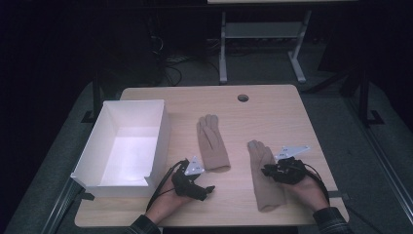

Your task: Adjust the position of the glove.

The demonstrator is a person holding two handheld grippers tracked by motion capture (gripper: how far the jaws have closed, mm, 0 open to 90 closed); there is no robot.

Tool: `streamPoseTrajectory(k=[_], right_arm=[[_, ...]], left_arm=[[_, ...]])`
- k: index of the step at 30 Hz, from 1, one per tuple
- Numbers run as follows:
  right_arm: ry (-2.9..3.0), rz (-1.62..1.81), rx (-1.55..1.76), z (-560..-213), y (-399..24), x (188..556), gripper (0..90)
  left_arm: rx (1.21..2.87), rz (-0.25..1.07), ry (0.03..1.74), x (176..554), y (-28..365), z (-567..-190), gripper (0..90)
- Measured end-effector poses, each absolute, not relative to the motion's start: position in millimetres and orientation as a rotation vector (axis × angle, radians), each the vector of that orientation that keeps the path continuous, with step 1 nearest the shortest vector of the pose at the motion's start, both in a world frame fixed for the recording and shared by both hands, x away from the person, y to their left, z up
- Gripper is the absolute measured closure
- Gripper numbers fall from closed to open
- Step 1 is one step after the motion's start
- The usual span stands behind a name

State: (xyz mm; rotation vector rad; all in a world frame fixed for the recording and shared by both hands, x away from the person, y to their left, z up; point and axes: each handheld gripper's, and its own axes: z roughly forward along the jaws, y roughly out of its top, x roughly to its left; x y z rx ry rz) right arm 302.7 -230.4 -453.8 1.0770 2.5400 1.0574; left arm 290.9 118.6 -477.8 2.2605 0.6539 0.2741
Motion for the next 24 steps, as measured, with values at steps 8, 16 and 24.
streamPoseTrajectory(k=[8, 16, 24], right_arm=[[2.394, 1.060, 1.212, -459, -272, 308, 45.0], [2.260, 0.978, 1.307, -474, -297, 320, 24.9], [2.185, 0.965, 1.362, -483, -299, 326, 17.0]], left_arm=[[2.254, 0.269, 0.660, 291, 118, -478, 12.7], [2.254, 0.270, 0.659, 291, 118, -478, 12.7], [2.253, 0.272, 0.663, 290, 118, -478, 12.7]])
